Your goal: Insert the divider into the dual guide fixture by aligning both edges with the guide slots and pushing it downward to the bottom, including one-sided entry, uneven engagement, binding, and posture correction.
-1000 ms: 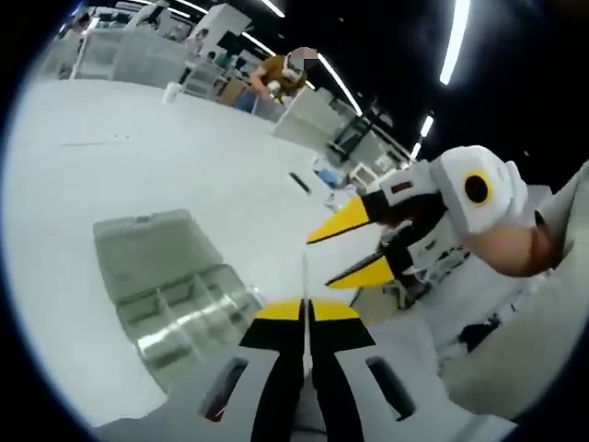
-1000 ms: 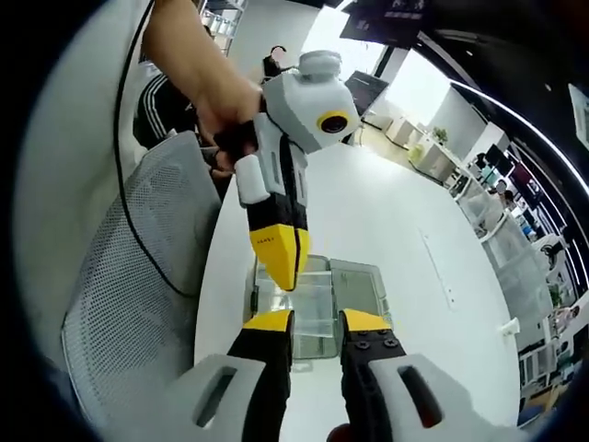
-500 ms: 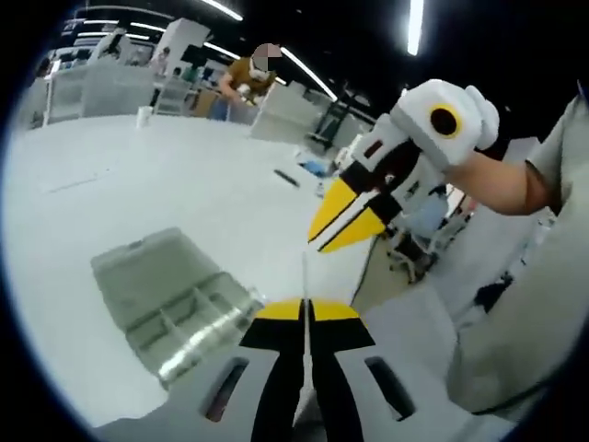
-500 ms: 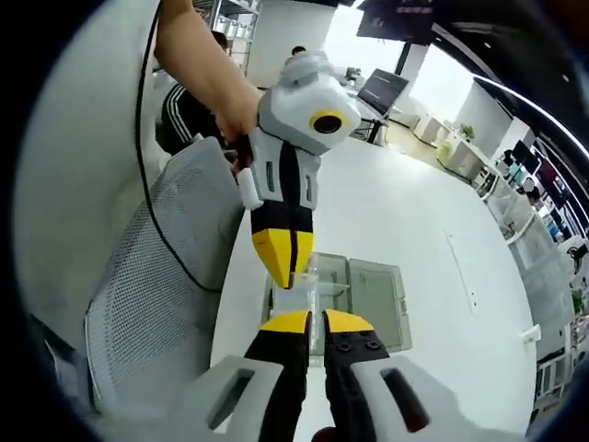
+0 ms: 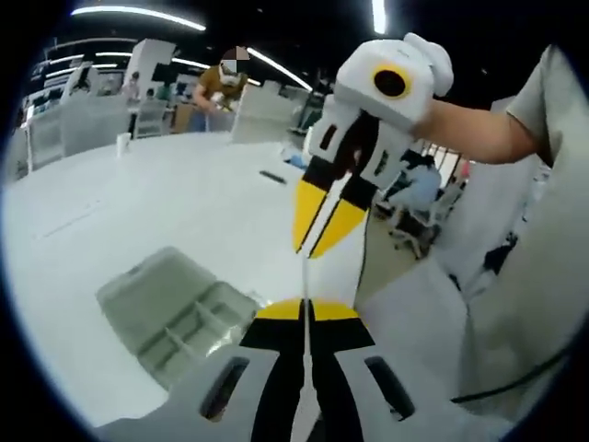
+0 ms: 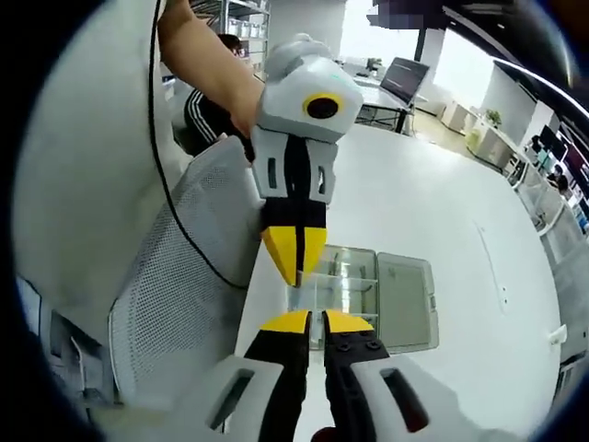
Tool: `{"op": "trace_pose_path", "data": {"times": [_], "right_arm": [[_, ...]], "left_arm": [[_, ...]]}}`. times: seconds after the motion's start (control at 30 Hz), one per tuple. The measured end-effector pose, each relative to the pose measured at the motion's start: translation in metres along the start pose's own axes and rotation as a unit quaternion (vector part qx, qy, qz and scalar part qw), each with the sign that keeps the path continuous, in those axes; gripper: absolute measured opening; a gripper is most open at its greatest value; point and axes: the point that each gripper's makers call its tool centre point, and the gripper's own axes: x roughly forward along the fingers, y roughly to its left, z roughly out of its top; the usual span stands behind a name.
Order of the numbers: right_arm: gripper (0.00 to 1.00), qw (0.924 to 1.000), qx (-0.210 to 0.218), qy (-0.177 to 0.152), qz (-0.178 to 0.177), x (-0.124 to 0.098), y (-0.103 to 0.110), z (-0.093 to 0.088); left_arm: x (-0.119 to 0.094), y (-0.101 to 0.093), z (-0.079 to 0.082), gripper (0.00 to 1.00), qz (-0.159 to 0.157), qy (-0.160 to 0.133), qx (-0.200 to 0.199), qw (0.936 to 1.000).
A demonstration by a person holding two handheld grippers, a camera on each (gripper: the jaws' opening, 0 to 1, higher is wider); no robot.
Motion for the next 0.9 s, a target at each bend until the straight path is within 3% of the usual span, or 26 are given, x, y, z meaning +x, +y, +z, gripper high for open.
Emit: {"op": "trace_pose_path", "data": {"times": [0.3,0.9], "right_arm": [[0.00,0.9993,-0.001,0.015,0.035,0.004,0.007,0.001],[0.00,0.9958,0.018,0.023,0.087,0.009,0.018,0.002]], "left_arm": [[0.000,-0.003,-0.001,0.00,-0.001,0.004,0.038,0.9993],[-0.001,-0.008,-0.007,0.00,-0.010,0.007,0.068,0.9976]]}}
